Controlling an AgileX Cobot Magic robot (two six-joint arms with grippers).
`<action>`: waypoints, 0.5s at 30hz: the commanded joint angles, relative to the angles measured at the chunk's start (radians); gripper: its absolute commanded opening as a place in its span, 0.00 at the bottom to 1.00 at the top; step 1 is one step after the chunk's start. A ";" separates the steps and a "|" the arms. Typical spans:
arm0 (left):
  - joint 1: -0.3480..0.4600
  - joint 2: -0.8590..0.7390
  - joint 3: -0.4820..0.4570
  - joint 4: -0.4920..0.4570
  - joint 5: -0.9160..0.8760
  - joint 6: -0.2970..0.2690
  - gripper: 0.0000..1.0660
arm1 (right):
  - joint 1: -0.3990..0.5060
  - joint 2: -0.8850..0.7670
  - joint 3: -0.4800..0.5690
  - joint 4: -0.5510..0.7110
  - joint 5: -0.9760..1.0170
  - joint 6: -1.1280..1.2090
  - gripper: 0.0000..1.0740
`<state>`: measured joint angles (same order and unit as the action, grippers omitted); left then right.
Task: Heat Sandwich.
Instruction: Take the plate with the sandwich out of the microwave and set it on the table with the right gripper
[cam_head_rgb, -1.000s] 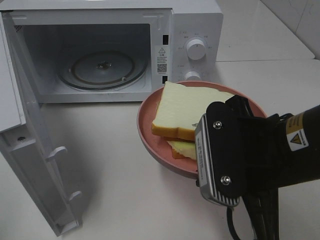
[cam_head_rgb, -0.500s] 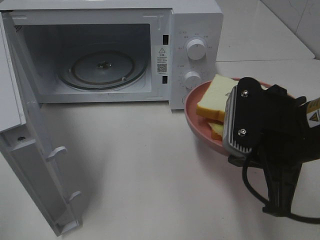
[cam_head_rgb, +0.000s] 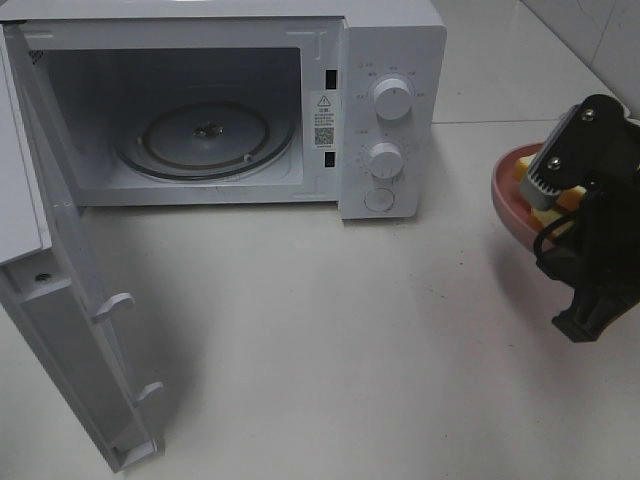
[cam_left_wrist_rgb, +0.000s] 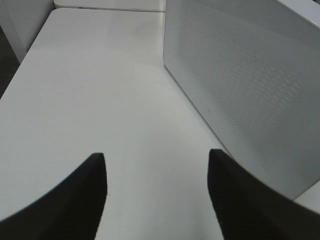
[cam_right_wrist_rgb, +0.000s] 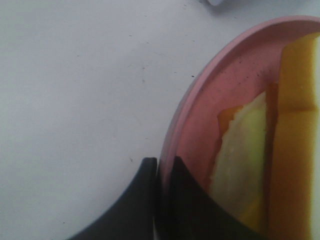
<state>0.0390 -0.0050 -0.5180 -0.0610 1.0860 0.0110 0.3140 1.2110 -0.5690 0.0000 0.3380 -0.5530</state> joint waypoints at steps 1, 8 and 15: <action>-0.003 -0.005 0.003 0.002 -0.018 -0.004 0.54 | -0.078 -0.006 -0.008 -0.031 -0.062 0.104 0.00; -0.003 -0.005 0.003 0.002 -0.018 -0.004 0.54 | -0.187 0.061 -0.008 -0.033 -0.114 0.241 0.00; -0.003 -0.005 0.003 0.002 -0.018 -0.004 0.54 | -0.255 0.187 -0.008 -0.033 -0.184 0.360 0.00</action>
<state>0.0390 -0.0050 -0.5180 -0.0610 1.0860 0.0110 0.0770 1.3760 -0.5690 -0.0130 0.2020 -0.2180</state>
